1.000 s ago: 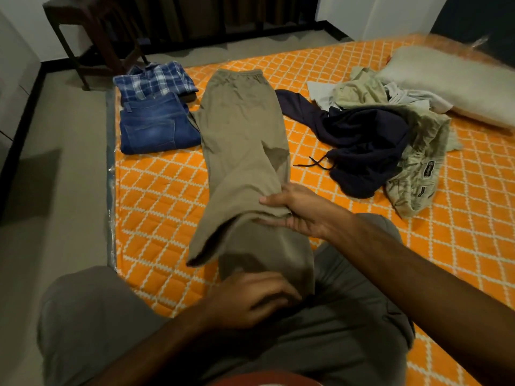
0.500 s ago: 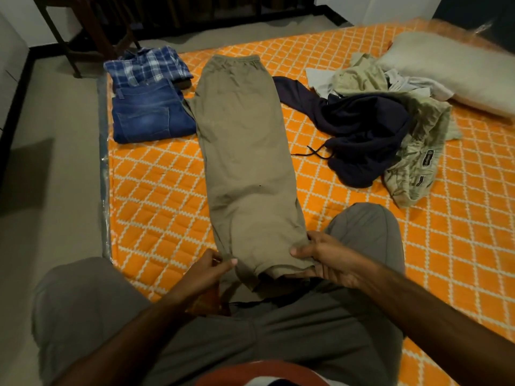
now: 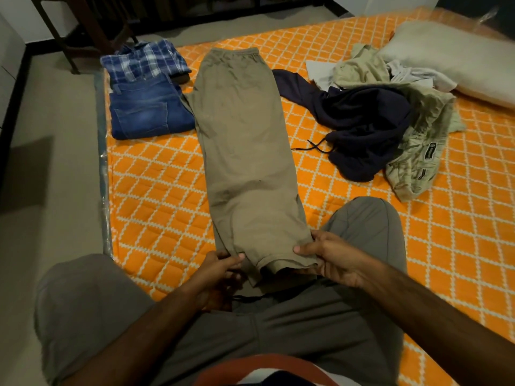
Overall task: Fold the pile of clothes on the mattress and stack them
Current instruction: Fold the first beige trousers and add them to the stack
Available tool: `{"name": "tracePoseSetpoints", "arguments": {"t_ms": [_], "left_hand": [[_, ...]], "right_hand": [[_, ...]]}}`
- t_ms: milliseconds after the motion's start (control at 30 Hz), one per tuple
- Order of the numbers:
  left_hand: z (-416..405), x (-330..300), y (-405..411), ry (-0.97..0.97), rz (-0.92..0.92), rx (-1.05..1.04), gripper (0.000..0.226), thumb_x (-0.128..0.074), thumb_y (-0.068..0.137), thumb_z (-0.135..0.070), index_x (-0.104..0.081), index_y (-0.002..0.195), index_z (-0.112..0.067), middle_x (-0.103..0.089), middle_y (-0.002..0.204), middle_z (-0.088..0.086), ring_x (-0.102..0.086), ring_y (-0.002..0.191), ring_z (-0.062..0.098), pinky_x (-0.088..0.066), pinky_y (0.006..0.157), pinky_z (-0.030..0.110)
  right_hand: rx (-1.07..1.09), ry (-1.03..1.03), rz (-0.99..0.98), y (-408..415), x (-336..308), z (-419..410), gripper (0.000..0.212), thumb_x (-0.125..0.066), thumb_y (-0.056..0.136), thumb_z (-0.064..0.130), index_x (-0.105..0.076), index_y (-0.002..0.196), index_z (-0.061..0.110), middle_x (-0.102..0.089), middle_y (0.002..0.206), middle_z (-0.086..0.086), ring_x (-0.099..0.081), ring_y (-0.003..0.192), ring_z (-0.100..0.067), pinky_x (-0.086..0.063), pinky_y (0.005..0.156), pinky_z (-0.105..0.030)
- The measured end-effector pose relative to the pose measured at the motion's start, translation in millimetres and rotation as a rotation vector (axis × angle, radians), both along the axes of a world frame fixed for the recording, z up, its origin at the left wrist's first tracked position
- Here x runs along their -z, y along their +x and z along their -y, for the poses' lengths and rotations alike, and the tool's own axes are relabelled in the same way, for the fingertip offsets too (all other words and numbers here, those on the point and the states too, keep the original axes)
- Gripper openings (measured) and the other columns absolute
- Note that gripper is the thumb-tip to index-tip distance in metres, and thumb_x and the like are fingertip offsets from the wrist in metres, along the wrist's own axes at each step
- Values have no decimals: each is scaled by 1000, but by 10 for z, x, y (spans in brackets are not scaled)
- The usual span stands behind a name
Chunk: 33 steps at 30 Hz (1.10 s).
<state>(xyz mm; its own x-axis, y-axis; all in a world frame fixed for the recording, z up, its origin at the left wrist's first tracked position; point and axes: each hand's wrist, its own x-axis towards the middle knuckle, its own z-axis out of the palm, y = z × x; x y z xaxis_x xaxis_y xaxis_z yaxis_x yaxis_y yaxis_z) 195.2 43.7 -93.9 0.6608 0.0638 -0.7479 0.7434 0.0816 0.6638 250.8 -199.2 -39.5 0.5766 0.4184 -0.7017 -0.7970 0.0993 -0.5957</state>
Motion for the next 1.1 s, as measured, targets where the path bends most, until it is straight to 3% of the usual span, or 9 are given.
{"name": "tracePoseSetpoints", "arguments": {"t_ms": [133, 267, 333, 433, 533, 667, 833, 1000, 1100], "left_hand": [[5, -72, -17, 127, 82, -26, 10, -62, 95, -1, -60, 105, 1, -68, 63, 18, -51, 38, 0, -39, 39, 13], [-282, -2, -149, 238, 136, 107, 40, -63, 93, 3, -37, 124, 1, -63, 72, 12, -60, 47, 6, -44, 41, 19], [-356, 78, -248, 356, 141, 335, 50, -67, 93, -9, -30, 127, -7, -65, 66, 10, -63, 48, 11, -47, 44, 25], [-370, 143, -332, 828, 257, 695, 57, -67, 86, -38, -27, 126, -28, -68, 97, -3, -68, 86, 18, -52, 69, 36], [-311, 229, -329, 1199, 659, 876, 46, -60, 86, -44, -43, 125, -28, -51, 117, -4, -56, 106, 22, -45, 77, 37], [-217, 147, -130, 869, 912, 1047, 27, -52, 97, -50, -50, 118, -33, -50, 118, -9, -53, 109, 14, -46, 83, 37], [50, 170, -32, 772, 837, 1253, 56, -40, 97, -65, -43, 141, -29, -48, 134, -5, -49, 119, 13, -43, 98, 33], [310, 191, 0, 884, 826, 1297, 63, -34, 91, -76, -48, 128, -27, -52, 123, -2, -55, 107, 20, -44, 87, 36], [397, 148, 8, 897, 829, 1239, 55, -39, 90, -76, -48, 113, -26, -54, 109, -2, -56, 94, 20, -42, 77, 36]], "right_hand": [[-64, -174, 168, -52, -30, 0, 35, -57, 94, -11, -54, 123, 7, -73, 103, -8, -72, 79, -17, -60, 56, -29], [-210, -389, 481, -108, 3, 86, 62, -60, 95, -6, -25, 136, 25, -64, 113, -6, -75, 75, -20, -61, 59, -35], [-417, -531, 689, -127, 22, 100, 55, -60, 94, -1, -33, 132, 27, -69, 100, -6, -75, 62, -21, -59, 59, -33], [-694, -751, 931, -111, 46, 38, 23, -61, 89, 6, -55, 108, 18, -72, 82, -6, -73, 65, -16, -57, 68, -35], [-972, -891, 1097, -36, 52, 57, 17, -63, 89, 15, -66, 105, 13, -66, 107, -7, -66, 98, -23, -51, 85, -36], [-1296, -806, 1113, 85, 28, 179, 34, -61, 89, 26, -64, 121, 14, -48, 116, -6, -56, 105, -27, -48, 93, -44], [-1488, -724, 1133, 239, -90, 182, 52, -61, 84, 1, -59, 133, 15, -42, 122, -2, -51, 108, -27, -46, 87, -40], [-1463, -844, 1629, 298, -81, 214, 53, -68, 72, 14, -66, 121, 33, -46, 119, 0, -43, 101, -22, -44, 77, -39], [-1421, -877, 1816, 345, -55, 247, 33, -67, 76, 29, -68, 108, 39, -47, 121, 5, -42, 101, -18, -34, 76, -35]]}}
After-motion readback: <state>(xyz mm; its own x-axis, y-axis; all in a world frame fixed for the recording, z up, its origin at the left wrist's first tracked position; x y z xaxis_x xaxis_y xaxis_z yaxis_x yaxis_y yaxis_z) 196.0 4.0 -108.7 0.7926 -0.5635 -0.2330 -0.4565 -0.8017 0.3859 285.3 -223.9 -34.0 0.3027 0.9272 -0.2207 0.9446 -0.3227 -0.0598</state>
